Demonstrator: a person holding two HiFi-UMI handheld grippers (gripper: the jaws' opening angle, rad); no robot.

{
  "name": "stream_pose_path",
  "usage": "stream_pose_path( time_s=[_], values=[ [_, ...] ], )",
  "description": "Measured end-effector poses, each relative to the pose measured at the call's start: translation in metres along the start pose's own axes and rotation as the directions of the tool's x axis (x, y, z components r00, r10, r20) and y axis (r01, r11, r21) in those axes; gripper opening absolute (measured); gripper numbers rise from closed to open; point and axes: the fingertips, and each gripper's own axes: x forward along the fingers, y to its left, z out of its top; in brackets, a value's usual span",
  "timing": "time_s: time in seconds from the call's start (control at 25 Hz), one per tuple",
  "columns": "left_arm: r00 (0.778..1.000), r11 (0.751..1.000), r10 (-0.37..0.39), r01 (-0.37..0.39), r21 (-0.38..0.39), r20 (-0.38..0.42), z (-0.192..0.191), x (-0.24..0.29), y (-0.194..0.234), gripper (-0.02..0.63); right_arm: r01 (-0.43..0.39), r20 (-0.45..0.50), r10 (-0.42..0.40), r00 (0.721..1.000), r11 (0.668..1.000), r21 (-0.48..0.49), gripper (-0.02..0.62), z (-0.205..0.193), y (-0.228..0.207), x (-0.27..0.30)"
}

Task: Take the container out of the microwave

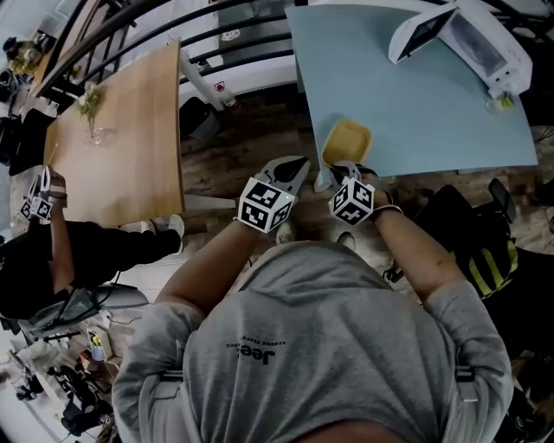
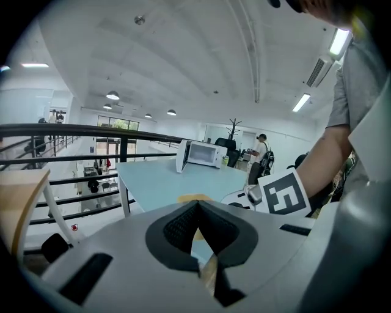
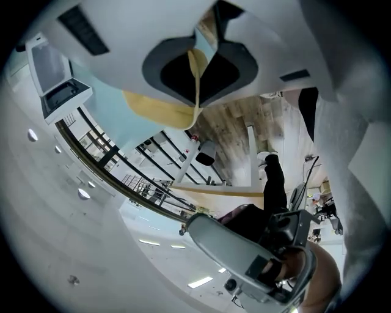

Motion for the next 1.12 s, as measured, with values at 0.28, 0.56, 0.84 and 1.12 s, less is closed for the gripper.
stream_pose_path(
  time_s=[0.28, 0.56, 0.84, 1.12],
  values=[
    [0.999, 1.0, 0.005, -0.006, -0.016, -0.034, -0.019, -0.01, 0.003, 0.009, 0.017, -0.043, -0.017, 0.999, 1.0, 0.002, 0.031, -0.019, 0.002, 0.024],
    [0.999, 1.0, 0.003, -0.003, -0.015, -0.051, -0.024, -0.014, 0.003, 0.009, 0.024, -0.037, -0.023, 0.999, 0.999, 0.029, 0.032, -0.016, 0.002, 0.033],
    [0.999, 1.0, -0.008, 0.007, -0.011, -0.039, -0.016, -0.011, 0.0, 0.009, 0.002, 0.001, -0.003, 1.0, 0.998, 0.055, 0.101, -0.004, -0.003, 0.025],
    [0.999, 0.999, -0.034, 0.034, 0.0, 0.005, 0.006, -0.006, -0.01, 0.009, 0.007, 0.051, -0.012, 0.999, 0.994, 0.108, 0.107, 0.004, -0.017, -0.003]
  ],
)
